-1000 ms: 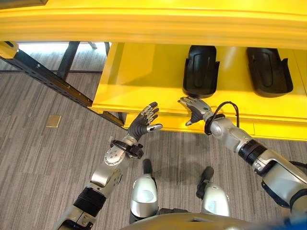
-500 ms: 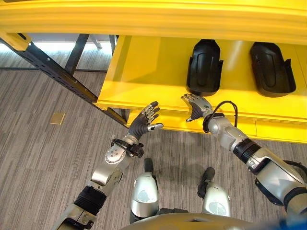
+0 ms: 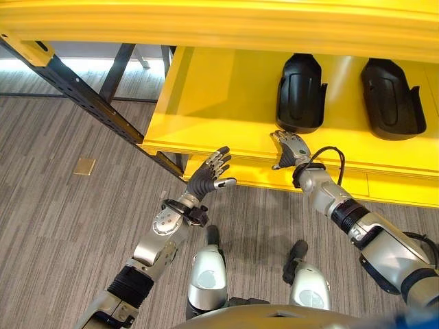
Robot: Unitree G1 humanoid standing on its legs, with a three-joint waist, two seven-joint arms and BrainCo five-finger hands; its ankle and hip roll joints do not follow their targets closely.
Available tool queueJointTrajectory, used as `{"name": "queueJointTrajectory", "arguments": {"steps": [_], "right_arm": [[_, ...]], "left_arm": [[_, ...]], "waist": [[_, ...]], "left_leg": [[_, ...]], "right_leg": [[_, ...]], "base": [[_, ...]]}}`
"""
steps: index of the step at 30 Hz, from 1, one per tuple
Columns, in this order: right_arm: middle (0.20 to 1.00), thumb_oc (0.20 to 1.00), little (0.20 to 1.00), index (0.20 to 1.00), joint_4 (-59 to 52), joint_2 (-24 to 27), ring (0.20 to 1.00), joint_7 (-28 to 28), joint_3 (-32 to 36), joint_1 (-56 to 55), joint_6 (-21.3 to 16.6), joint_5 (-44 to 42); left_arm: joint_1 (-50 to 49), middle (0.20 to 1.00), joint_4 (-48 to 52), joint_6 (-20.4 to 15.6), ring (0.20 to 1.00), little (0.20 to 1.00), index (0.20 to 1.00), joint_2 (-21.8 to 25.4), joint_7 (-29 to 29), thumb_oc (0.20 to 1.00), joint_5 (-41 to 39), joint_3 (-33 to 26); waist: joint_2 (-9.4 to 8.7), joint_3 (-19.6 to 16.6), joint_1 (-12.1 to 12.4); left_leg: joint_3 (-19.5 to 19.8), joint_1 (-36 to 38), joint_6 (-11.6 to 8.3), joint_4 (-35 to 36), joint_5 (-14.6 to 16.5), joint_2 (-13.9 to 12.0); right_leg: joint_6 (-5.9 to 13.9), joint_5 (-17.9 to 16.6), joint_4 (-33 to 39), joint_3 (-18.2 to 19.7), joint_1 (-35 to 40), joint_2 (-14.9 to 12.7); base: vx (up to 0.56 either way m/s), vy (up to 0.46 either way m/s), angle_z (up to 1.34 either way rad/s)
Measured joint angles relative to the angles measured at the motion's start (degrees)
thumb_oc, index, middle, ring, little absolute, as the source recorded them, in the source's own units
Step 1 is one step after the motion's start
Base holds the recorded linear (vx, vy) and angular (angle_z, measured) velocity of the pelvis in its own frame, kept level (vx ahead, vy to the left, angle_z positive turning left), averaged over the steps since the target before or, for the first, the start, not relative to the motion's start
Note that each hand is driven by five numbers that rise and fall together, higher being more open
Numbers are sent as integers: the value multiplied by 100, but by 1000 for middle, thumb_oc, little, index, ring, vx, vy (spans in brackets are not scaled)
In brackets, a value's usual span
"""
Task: Move parts from the plastic box to the shelf.
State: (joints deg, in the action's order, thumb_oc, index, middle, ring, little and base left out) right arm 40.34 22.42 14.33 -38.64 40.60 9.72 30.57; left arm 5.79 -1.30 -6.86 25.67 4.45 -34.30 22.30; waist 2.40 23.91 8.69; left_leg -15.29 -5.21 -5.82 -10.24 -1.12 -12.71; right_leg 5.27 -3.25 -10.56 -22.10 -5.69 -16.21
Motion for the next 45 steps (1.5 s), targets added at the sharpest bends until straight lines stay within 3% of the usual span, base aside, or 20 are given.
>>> {"name": "queueJointTrajectory", "arguments": {"steps": [12, 18, 21, 25, 32, 38, 40, 45], "right_arm": [[1000, 1000, 1000, 1000, 248, 0, 1000, 83, 241, 1, 186, 4], [1000, 1000, 1000, 1000, -284, 137, 1000, -857, 113, 8, 116, 172], [1000, 1000, 1000, 1000, -922, 465, 1000, -1414, -30, 38, 93, 297], [1000, 1000, 1000, 1000, -1516, 572, 1000, -2040, -150, -60, 253, 295], [1000, 1000, 1000, 1000, -2034, 583, 1000, -2531, -238, -137, 593, 331], [1000, 1000, 1000, 1000, -2616, 639, 1000, -3007, -260, -530, 791, 324], [1000, 1000, 1000, 1000, -3430, 935, 1000, -3357, -179, -1118, 873, -542], [1000, 1000, 1000, 1000, -3954, 1163, 1000, -4090, -213, -2376, 841, -2461]], "left_arm": [[4, 1000, 0, 0, 1000, 1000, 1000, 5, -73, 1000, -2, 14], [-21, 1000, -2, -4, 1000, 1000, 1000, 14, -70, 1000, -3, 3], [-26, 1000, -10, -10, 1000, 1000, 1000, 12, -65, 1000, -2, -10], [-43, 1000, -13, -15, 1000, 1000, 1000, 7, -56, 1000, 0, -44], [-109, 1000, -13, -23, 1000, 1000, 1000, -3, -61, 1000, 14, -48], [-241, 1000, -12, -44, 1000, 1000, 1000, -13, -74, 1000, 187, -230], [-492, 1000, 12, -77, 1000, 1000, 1000, -9, -80, 1000, 223, -430], [-726, 1000, 87, -75, 1000, 1000, 1000, -3, -72, 1000, 241, -667]], "waist": [[-22, -22, -8], [-105, -78, -102], [-107, -79, -193], [-113, -75, -246], [-137, -74, -278], [-320, -153, -241], [-475, -247, -229], [-740, -411, -229]], "left_leg": [[3, 14, 6, -20, 4, 2], [-8, -11, 2, -14, 11, -1], [-28, -208, 2, -70, 3, -22], [-41, -191, -29, -63, -10, -31], [-41, -115, -49, 31, -28, -29], [-64, 114, -88, 250, -89, -61], [-67, 375, -149, 501, -151, -85], [-87, 619, -207, 757, -202, -130]], "right_leg": [[-2, -5, -5, 9, 16, -1], [3, -5, -1, 30, -20, 0], [-17, -18, -45, 67, -247, 13], [-16, -17, -47, 82, -246, 26], [-12, -16, -24, 60, -188, 44], [3, -25, 187, 13, 37, 145], [9, -35, 383, -31, 300, 236], [22, -31, 590, -79, 527, 354]], "base": [[0, 0, 0], [-29, -1, -1], [-56, -11, -7], [-50, -26, -2], [-6, -3, 0], [7, -6, 1], [81, -67, 4], [88, -26, 1]]}}
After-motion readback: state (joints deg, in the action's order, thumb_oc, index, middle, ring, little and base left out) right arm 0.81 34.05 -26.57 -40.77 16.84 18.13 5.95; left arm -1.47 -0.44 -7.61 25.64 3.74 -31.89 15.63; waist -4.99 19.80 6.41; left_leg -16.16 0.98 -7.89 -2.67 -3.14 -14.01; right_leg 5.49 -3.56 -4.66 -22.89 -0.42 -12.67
